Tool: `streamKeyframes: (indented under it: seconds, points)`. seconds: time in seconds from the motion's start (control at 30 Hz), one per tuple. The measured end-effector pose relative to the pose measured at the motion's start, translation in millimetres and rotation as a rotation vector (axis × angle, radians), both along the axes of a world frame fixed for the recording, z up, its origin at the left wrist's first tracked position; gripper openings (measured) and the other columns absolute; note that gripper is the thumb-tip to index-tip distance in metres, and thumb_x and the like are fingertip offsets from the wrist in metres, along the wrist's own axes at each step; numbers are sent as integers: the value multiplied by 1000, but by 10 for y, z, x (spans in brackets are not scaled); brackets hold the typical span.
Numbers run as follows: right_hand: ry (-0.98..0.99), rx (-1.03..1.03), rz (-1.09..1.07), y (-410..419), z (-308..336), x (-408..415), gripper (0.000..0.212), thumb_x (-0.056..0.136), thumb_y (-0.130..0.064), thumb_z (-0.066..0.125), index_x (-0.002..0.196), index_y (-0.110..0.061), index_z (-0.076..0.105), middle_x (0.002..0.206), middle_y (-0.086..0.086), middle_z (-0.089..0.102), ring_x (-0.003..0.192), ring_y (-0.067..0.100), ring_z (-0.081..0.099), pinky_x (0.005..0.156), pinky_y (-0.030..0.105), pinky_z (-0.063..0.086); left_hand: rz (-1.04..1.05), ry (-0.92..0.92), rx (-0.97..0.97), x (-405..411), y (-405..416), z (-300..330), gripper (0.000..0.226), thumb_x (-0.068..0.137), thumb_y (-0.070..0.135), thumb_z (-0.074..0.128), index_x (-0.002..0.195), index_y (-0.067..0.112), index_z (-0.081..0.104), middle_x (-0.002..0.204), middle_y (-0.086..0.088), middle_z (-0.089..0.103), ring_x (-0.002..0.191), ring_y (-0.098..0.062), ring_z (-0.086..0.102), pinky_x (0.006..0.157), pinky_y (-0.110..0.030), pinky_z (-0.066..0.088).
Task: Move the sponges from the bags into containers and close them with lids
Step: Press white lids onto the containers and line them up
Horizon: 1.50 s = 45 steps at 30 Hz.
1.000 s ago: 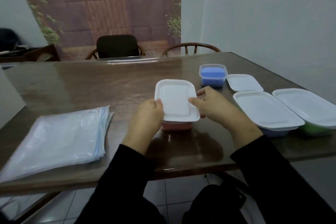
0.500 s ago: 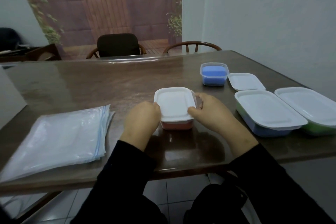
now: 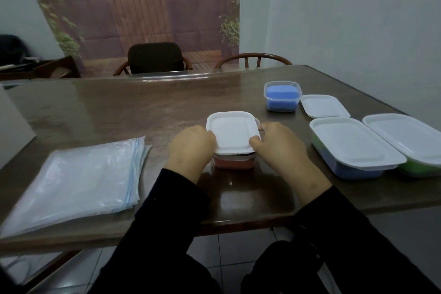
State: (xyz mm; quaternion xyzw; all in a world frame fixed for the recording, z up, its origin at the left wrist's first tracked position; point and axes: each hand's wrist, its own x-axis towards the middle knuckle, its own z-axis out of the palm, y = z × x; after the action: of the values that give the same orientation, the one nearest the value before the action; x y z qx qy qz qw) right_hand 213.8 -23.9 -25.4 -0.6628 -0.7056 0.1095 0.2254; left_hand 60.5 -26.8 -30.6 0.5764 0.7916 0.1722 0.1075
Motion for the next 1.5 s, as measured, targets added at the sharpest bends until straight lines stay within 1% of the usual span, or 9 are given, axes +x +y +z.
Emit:
streamKeyframes:
  seconds: [0.23,0.47,0.7,1.0,1.1,1.2,1.27,1.33,1.5]
  points:
    - [-79,-8,-21,24,-87,-30,34,93,-28,43,123,-18,52,108,5,65,88,20,58,71,32,47,-13,45,-44,28,-14,21,41,99,20,21,109,4,58,113,-15,64,102,-32,63,90,-42,49]
    - [-23,-6,33,-9,-102,31,32,90,-24,43,116,-12,57,107,10,65,91,24,59,74,34,47,-30,-279,-145,31,-56,21,47,101,35,21,107,1,53,68,-13,58,66,-31,65,75,-37,56]
    - [-23,-44,100,-144,-54,138,39,89,-24,44,126,-17,51,114,7,63,96,23,58,81,35,50,-128,-776,-79,-55,-191,-150,43,95,43,45,103,1,56,61,-4,46,30,-10,53,33,-17,40]
    - [-57,-124,81,-206,0,170,32,89,-32,48,117,-18,53,97,2,65,84,17,62,77,34,53,-149,-751,-14,-49,-196,-218,29,99,30,42,80,10,50,57,-5,48,30,-8,54,33,-16,41]
    - [-67,-155,74,-167,80,223,37,90,-42,50,117,-16,52,99,0,61,89,17,59,78,33,49,-150,-666,-61,-77,-209,-143,34,96,38,46,81,9,52,60,-4,53,39,-11,58,39,-19,46]
    - [-19,-106,38,37,164,168,53,88,-55,49,125,-17,47,110,2,58,95,18,57,82,35,49,-113,-425,-55,-124,-86,-37,47,91,53,45,75,10,52,76,-8,63,70,-24,65,66,-33,53]
    - [68,-100,35,220,172,68,58,89,-56,47,132,-17,43,125,5,54,108,21,56,87,36,46,-66,-346,9,-108,62,13,54,93,54,41,92,2,59,95,-18,65,89,-29,63,74,-34,47]
    - [163,-97,37,368,116,-37,62,92,-51,46,140,-13,35,143,9,40,126,26,46,98,38,40,-39,-413,67,-28,195,47,60,95,49,38,120,-3,52,117,-19,60,107,-31,57,80,-35,41]
    - [395,-13,82,516,-202,-122,36,97,-29,42,126,-9,52,131,12,51,118,26,50,97,33,38,3,-716,127,137,333,-97,44,101,27,34,123,-7,52,126,-20,56,113,-30,54,88,-35,42]
